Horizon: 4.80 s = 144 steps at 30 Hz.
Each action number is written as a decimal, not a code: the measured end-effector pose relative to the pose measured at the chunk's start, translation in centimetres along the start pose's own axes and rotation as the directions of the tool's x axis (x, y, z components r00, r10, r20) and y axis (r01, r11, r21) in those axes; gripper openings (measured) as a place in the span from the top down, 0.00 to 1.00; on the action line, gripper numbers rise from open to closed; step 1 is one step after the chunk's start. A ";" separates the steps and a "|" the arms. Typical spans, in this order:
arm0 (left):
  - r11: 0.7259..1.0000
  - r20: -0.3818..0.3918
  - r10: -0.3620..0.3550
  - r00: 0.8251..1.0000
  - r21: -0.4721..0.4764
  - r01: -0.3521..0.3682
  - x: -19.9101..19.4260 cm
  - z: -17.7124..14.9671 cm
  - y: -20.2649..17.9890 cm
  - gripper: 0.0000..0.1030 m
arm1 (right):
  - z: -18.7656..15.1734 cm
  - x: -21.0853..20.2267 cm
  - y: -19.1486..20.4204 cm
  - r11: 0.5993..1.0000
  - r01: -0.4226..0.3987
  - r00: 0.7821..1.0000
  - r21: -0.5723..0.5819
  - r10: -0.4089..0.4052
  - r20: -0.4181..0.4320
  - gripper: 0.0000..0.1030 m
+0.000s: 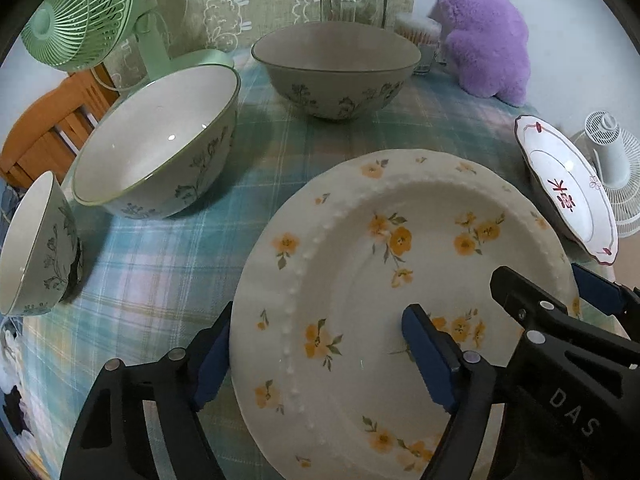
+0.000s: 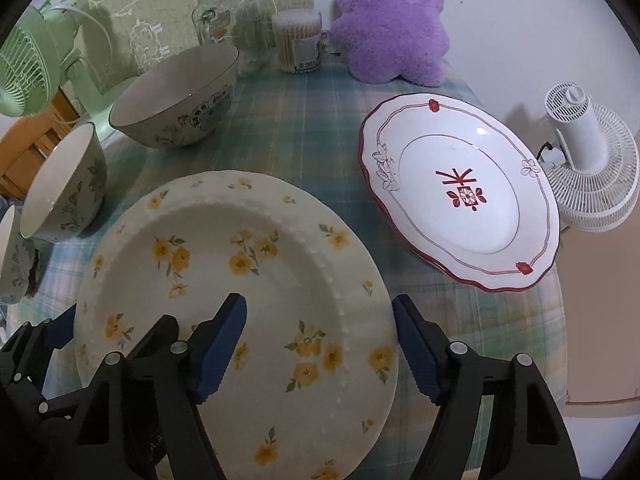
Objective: Organize plates and bowls
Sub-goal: 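Grasp the rim of the beaded-rim flowered plate with the left tool, then lift the beaded-rim plate and lower it onto the scalloped plate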
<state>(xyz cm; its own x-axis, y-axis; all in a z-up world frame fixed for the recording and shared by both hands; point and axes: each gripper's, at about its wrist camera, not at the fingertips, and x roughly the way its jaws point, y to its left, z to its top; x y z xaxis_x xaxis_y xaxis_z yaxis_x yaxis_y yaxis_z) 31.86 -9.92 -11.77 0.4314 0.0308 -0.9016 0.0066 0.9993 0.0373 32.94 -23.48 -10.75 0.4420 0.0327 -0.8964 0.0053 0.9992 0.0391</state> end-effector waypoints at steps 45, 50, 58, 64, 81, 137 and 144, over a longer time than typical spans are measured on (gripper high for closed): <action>0.998 -0.027 0.015 1.000 -0.054 -0.017 -4.8 -3.1 5.1 0.21 | -2.0 -2.1 4.7 0.996 -0.052 0.995 -0.069 0.046 -0.085 0.27; 0.999 -0.005 0.005 1.000 -0.054 -0.006 -6.8 -3.8 5.3 0.21 | -2.6 -4.5 4.9 0.997 -0.047 0.997 -0.060 0.044 -0.063 0.27; 0.999 0.022 -0.024 0.999 -0.032 0.025 -9.9 -5.3 5.3 0.22 | -4.4 -8.3 4.9 0.999 -0.019 0.999 -0.042 0.018 -0.032 0.27; 0.998 0.034 -0.061 0.998 0.010 0.061 -11.5 -7.3 4.1 0.22 | -6.7 -10.7 3.5 1.000 0.011 1.000 0.015 -0.011 -0.021 0.27; 0.984 -0.031 -0.115 0.993 0.135 0.118 -11.7 -12.4 -1.8 0.22 | -13.9 -12.4 -1.7 0.988 0.088 0.994 0.127 -0.079 -0.075 0.27; 0.997 -0.042 0.038 0.998 0.070 -0.035 -8.6 -15.2 -14.9 0.17 | -14.7 -8.0 -14.2 0.998 0.054 0.984 -0.016 -0.056 -0.168 0.31; 0.995 -0.034 -0.010 0.999 0.098 0.013 -9.9 -15.2 -14.6 0.15 | -15.1 -10.0 -14.4 0.998 0.058 0.990 -0.007 -0.058 -0.130 0.31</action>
<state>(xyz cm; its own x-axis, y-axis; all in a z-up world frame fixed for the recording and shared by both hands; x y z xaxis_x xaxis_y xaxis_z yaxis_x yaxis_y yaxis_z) 13.81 -24.43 -9.93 0.4000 0.0219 -0.9162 0.1010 0.9926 0.0678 14.86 -37.90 -9.05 0.3206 -0.0230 -0.9469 0.0242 0.9996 -0.0160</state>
